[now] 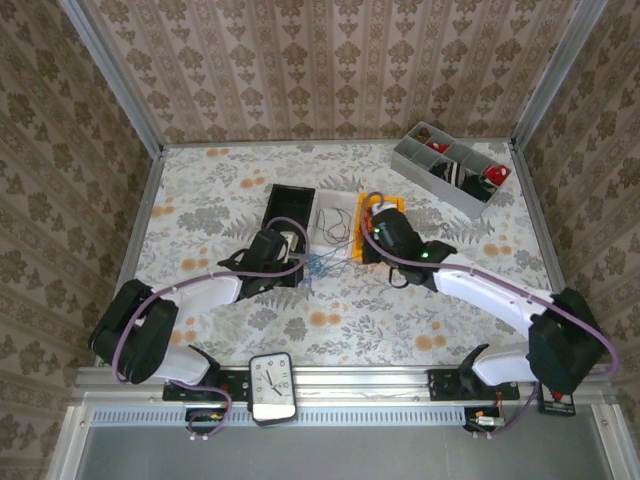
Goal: Untangle the cables
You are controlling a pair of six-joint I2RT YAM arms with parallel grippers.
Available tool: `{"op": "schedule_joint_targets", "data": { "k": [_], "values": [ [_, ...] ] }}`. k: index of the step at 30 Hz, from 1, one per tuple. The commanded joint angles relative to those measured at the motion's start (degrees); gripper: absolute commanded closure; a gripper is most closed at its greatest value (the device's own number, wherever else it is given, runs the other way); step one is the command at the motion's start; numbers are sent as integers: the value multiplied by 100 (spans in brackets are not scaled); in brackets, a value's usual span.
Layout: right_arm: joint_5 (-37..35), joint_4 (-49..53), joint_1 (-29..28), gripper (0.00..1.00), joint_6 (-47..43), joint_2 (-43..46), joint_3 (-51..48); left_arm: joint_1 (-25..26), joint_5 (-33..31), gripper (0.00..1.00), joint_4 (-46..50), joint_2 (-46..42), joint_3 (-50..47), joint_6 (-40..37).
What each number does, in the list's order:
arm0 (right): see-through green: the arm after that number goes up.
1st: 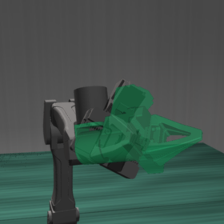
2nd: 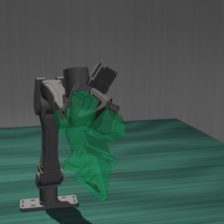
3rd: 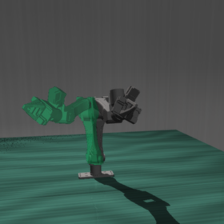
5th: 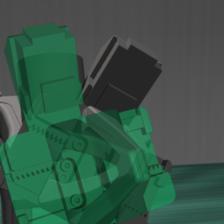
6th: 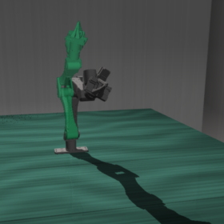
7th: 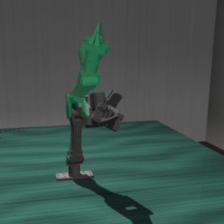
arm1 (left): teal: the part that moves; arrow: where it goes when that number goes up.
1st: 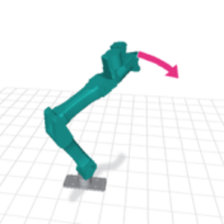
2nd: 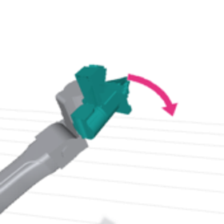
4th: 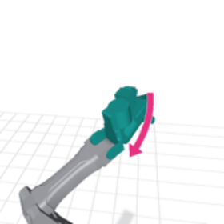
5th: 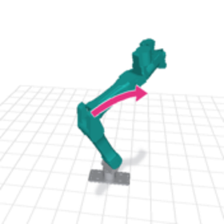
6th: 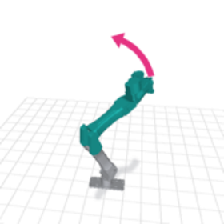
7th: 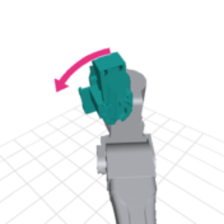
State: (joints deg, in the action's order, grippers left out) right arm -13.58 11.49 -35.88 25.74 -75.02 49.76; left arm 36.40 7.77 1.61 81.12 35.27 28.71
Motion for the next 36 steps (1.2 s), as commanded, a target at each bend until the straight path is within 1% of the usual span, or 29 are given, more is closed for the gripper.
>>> {"op": "schedule_joint_targets", "data": {
  "k": [1,5,9,10,12,16,20,22,25,29,30,32,33,34,36],
  "values": [
    [-1113,140,475,100,349,607,-97,-142,-547,86,878,264,-248,109],
    [-1220,335,812,100,478,903,-72,-150,-566,86,799,404,-274,164],
    [-1144,393,1148,100,427,1078,-67,-157,-592,86,753,526,-266,254],
    [-1164,404,1230,100,416,1126,-55,-161,-597,85,747,543,-270,267],
    [-1141,454,1521,100,443,1237,25,-169,-633,76,752,586,-284,297],
    [-998,398,2170,100,363,1552,210,-195,-838,66,930,633,-292,405],
    [-684,473,2822,100,399,1700,448,-221,-1027,65,1061,635,-310,444],
    [-517,485,3015,100,404,1726,527,-230,-1041,65,1082,659,-293,434],
    [-313,534,3332,100,552,1761,578,-255,-1049,75,1089,707,-258,429],
    [-135,521,3738,100,730,1846,578,-292,-1108,95,1117,756,-257,527],
    [-37,499,3835,100,724,1866,586,-300,-1103,98,1138,756,-257,555],
    [229,428,3913,100,639,1864,610,-293,-895,99,1025,721,-248,447],
    [419,403,3913,100,574,1845,634,-260,-658,98,805,638,-263,303],
    [648,374,3913,100,533,1819,632,-212,-381,92,582,545,-290,154],
    [1238,288,3886,100,459,1768,612,-19,275,67,100,286,-298,-236]
  ]
}}
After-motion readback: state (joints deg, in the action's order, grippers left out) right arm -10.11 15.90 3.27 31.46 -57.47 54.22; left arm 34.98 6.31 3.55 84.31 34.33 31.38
